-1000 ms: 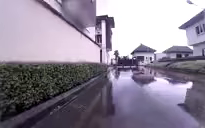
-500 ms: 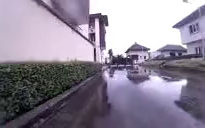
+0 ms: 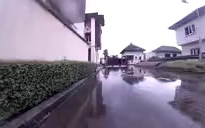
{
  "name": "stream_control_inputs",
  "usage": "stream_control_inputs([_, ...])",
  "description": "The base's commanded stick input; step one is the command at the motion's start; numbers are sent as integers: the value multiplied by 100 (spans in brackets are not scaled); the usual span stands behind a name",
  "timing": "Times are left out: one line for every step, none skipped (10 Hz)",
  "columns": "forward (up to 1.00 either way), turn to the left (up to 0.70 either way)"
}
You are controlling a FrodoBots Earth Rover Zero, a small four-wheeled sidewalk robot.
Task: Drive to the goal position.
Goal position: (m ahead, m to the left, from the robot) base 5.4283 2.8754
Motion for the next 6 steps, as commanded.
stream_control_inputs([70,0])
stream_control_inputs([70,0])
stream_control_inputs([70,0])
stream_control_inputs([70,0])
stream_control_inputs([70,-11])
stream_control_inputs([70,-22])
